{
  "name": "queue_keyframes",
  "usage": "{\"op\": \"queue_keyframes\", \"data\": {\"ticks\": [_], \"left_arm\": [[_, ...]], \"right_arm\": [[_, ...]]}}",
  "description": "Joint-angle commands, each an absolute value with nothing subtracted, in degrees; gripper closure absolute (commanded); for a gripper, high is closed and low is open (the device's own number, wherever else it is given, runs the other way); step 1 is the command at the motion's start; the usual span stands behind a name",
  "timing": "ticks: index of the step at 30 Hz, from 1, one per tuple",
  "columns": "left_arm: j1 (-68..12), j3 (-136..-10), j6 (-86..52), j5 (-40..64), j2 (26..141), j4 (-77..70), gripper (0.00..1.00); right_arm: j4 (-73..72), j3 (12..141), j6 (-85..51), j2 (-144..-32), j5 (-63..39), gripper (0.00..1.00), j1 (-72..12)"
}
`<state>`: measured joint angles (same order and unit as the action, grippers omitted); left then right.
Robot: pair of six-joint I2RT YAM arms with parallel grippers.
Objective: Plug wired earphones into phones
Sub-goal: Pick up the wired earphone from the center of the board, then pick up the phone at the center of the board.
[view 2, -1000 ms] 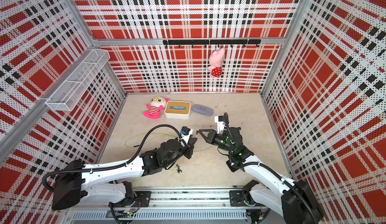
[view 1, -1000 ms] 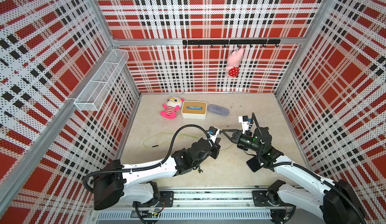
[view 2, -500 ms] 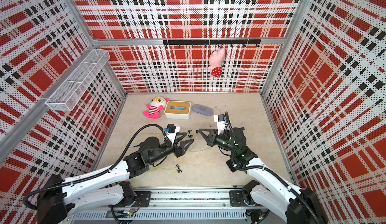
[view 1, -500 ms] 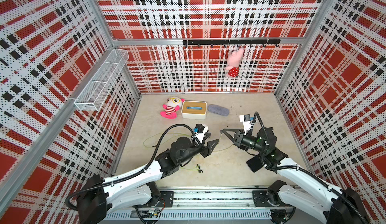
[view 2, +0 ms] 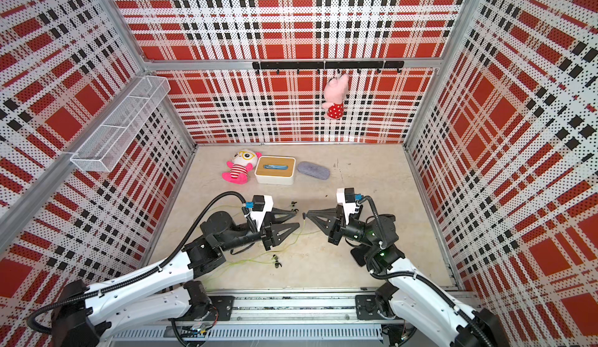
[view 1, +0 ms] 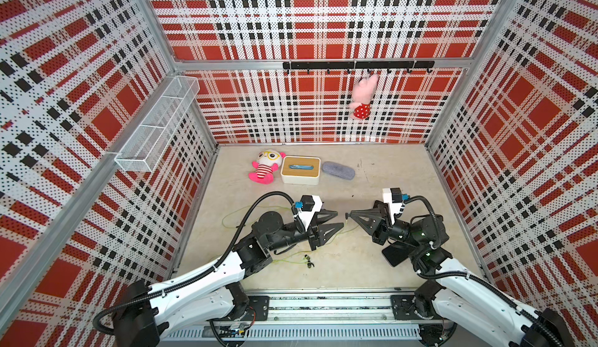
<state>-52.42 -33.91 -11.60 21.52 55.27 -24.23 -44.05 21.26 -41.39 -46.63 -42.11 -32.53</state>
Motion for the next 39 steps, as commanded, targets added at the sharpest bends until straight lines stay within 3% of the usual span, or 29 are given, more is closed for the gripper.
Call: {"op": "queue_keyframes", "data": {"ticks": [1, 7, 11, 20, 23, 24, 26, 28, 30, 32, 36, 39], "left_arm": [[-52.2, -35.5, -12.1, 25.9, 55.8, -27.5, 0.59], [-52.6, -35.6, -12.5, 27.1, 56.5, -28.6, 0.70], [-52.9, -36.3, -12.4, 28.0, 57.3, -28.6, 0.71], [-53.1, -36.5, -12.1, 28.8, 57.9, -28.6, 0.95], [-53.1, -36.2, -12.2, 28.0, 57.5, -28.6, 0.98], [-53.1, -36.0, -12.2, 27.5, 57.3, -28.6, 0.99], [-53.1, -35.2, -12.5, 26.0, 57.0, -28.8, 1.00], [-53.1, -33.9, -12.5, 22.3, 56.5, -28.8, 1.00], [-52.8, -32.9, -12.9, 16.1, 55.8, -27.0, 1.00], [-52.2, -32.2, -12.8, 12.0, 54.9, -23.7, 1.00], [-51.8, -30.6, -12.4, 5.1, 53.4, -19.2, 1.00], [-51.4, -30.8, -13.0, 0.1, 53.4, -15.3, 1.00]], "right_arm": [[-47.1, 22.8, -40.5, -46.2, -44.6, 1.00, -33.4], [-48.2, 22.6, -39.6, -46.9, -45.2, 1.00, -34.6], [-48.5, 22.9, -39.3, -47.5, -45.4, 1.00, -34.8], [-46.6, 23.3, -37.7, -47.7, -45.6, 1.00, -34.9], [-43.6, 23.6, -35.0, -47.2, -45.4, 1.00, -35.0], [-41.5, 24.1, -33.5, -46.9, -44.8, 0.90, -34.9], [-29.4, 26.7, -24.9, -45.9, -43.2, 0.50, -35.0], [-13.7, 30.7, -12.7, -44.5, -38.3, 0.28, -35.0], [0.6, 36.0, -0.6, -43.9, -28.6, 0.13, -35.0], [14.5, 41.4, 9.8, -45.1, -19.1, 0.05, -35.0], [34.3, 47.6, 30.1, -49.6, -4.1, 0.02, -35.0], [44.4, 48.3, 43.8, -51.7, 0.1, 0.02, -35.0]]}}
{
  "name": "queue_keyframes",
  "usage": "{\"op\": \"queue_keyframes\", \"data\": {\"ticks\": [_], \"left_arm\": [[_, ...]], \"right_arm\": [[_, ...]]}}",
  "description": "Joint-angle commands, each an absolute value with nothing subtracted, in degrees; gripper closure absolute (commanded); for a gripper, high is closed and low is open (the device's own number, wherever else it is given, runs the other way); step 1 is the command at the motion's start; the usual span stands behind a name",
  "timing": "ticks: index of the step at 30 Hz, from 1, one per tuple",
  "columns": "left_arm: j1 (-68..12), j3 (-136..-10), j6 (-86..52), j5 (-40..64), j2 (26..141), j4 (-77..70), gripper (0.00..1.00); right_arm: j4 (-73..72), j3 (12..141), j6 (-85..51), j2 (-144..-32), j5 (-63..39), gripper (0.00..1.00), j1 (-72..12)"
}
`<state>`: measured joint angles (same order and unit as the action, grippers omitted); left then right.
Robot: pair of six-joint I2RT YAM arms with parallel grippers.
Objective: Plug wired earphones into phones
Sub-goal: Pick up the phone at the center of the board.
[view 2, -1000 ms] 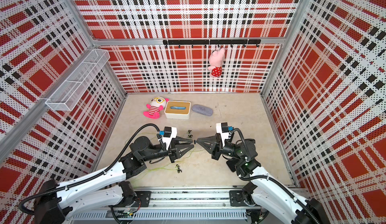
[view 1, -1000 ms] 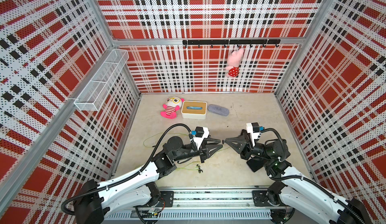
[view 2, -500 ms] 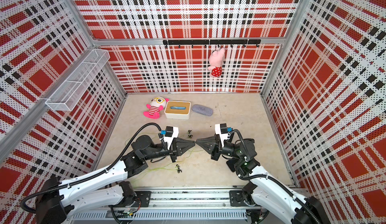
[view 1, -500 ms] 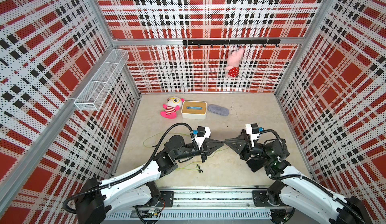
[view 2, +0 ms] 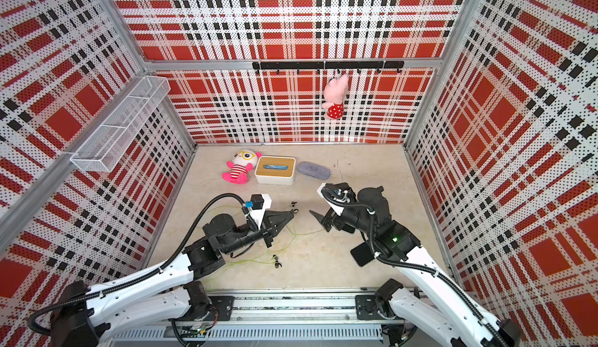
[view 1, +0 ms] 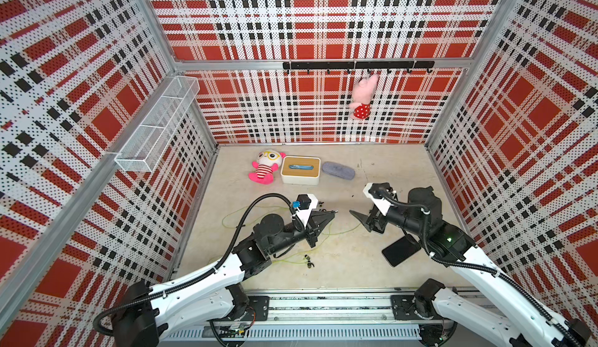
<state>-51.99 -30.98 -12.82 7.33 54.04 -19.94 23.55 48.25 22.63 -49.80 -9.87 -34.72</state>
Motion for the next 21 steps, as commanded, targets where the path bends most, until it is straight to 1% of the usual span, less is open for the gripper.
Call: {"op": "queue_keyframes", "data": {"ticks": [1, 5, 8, 10, 14, 17, 21], "left_arm": [[-51.4, -30.5, -14.1, -1.2, 53.6, -15.5, 1.00], [-50.9, -28.5, -14.6, 1.3, 55.1, -17.8, 1.00], [-50.8, -26.3, -15.0, 3.4, 55.5, -21.3, 1.00], [-50.8, -24.8, -14.9, 5.2, 55.6, -23.4, 1.00], [-50.9, -23.2, -13.5, 8.6, 56.9, -25.0, 1.00], [-51.1, -23.2, -13.5, 9.2, 58.6, -25.3, 1.00], [-51.7, -23.8, -13.0, 11.3, 61.0, -25.6, 1.00]], "right_arm": [[46.4, 47.8, 47.3, -51.9, 1.1, 0.01, -35.0], [50.1, 45.8, 56.3, -54.2, 3.7, 0.01, -35.0], [54.4, 45.8, 60.3, -58.3, 6.6, 0.02, -35.0], [57.0, 45.5, 62.4, -61.0, 9.4, 0.01, -35.0], [57.6, 43.8, 67.7, -63.9, 11.4, 0.00, -34.8], [58.3, 42.7, 71.7, -66.4, 12.1, 0.00, -33.4], [59.0, 43.1, 75.0, -70.9, 12.9, 0.00, -28.6]]}}
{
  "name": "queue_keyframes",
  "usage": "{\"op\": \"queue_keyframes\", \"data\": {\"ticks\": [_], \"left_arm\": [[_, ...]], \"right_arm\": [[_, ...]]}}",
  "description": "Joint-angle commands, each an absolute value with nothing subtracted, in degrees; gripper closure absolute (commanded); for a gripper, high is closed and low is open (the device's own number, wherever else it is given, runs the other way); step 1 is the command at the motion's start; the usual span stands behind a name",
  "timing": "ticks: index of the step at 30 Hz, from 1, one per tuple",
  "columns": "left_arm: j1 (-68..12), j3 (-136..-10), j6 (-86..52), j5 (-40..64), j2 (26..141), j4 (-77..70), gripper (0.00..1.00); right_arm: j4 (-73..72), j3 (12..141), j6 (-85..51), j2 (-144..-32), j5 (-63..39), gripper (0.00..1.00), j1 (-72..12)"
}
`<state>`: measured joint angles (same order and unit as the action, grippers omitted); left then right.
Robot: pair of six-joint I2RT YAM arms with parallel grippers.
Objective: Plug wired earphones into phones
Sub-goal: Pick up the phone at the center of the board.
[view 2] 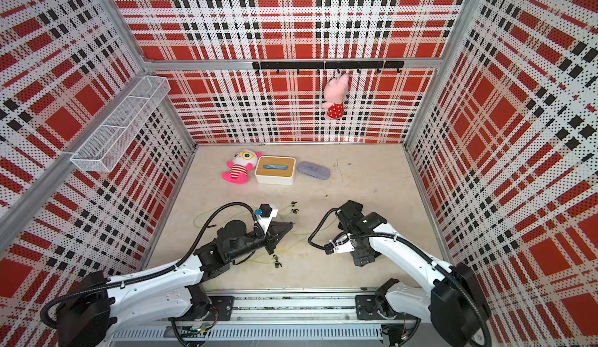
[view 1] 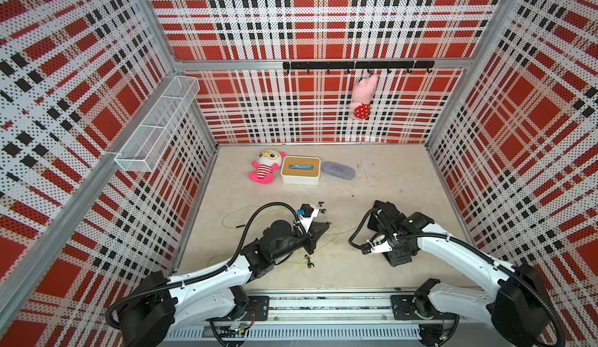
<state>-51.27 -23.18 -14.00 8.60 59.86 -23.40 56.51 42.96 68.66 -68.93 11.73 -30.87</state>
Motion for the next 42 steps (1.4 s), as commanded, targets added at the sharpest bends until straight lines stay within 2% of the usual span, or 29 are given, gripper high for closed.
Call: {"op": "queue_keyframes", "data": {"ticks": [1, 11, 23, 30, 39, 42], "left_arm": [[-52.0, -23.6, -12.9, 12.0, 61.4, -25.6, 1.00], [-54.6, -24.2, -10.3, 14.6, 61.3, -23.8, 1.00], [-56.2, -23.7, -9.4, 14.1, 60.1, -23.5, 1.00], [-56.2, -23.7, -9.2, 13.6, 60.0, -23.2, 1.00], [-56.4, -23.6, -9.1, 13.3, 60.0, -23.1, 1.00], [-56.4, -23.6, -9.0, 12.8, 60.1, -23.0, 1.00]], "right_arm": [[58.8, 42.8, 76.2, -71.4, 12.7, 0.00, -27.8], [52.2, 39.2, 83.5, -73.9, 12.1, 0.00, -21.2], [45.0, 37.1, 88.7, -78.4, 13.1, 0.00, -17.1], [47.3, 36.8, 90.8, -78.5, 13.1, 0.00, -14.2], [46.5, 35.8, 90.9, -79.4, 12.2, 0.14, -14.4], [46.7, 34.8, 91.0, -78.9, 12.1, 0.16, -14.4]]}}
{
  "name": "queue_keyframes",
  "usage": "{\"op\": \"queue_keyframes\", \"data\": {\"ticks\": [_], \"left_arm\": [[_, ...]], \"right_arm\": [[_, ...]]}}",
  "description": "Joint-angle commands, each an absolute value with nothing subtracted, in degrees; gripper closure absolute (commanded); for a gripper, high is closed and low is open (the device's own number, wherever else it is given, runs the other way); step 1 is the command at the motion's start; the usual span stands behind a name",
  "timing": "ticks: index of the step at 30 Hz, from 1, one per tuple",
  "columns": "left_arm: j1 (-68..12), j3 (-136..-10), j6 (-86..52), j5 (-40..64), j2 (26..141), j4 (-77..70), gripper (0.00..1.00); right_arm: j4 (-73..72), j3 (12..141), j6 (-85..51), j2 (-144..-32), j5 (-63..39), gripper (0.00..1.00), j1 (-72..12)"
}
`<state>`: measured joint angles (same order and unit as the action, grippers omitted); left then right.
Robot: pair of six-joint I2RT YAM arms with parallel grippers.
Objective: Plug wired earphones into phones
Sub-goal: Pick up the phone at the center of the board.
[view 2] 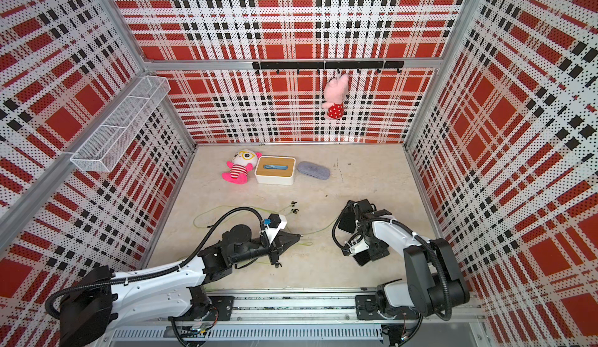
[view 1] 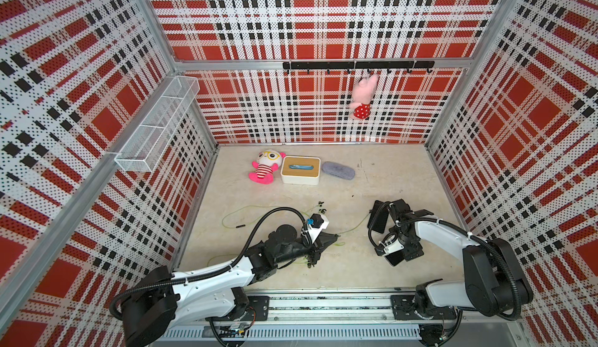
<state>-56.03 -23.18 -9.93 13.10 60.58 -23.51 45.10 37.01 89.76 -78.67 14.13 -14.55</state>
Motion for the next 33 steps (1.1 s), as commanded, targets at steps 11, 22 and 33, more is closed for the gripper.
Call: {"op": "queue_keyframes", "data": {"ticks": [11, 22, 33], "left_arm": [[-56.1, -23.6, -8.7, 12.0, 60.5, -22.9, 1.00], [-52.9, -23.2, -11.5, 12.0, 62.9, -26.7, 1.00], [-51.7, -25.0, -14.5, 15.4, 65.3, -29.4, 1.00]], "right_arm": [[44.1, 31.9, 89.5, -75.2, 6.2, 0.30, -16.8], [36.9, 28.6, 80.0, -60.2, -6.9, 0.52, -18.8], [34.9, 28.3, 76.7, -56.5, -8.7, 0.55, -19.1]]}}
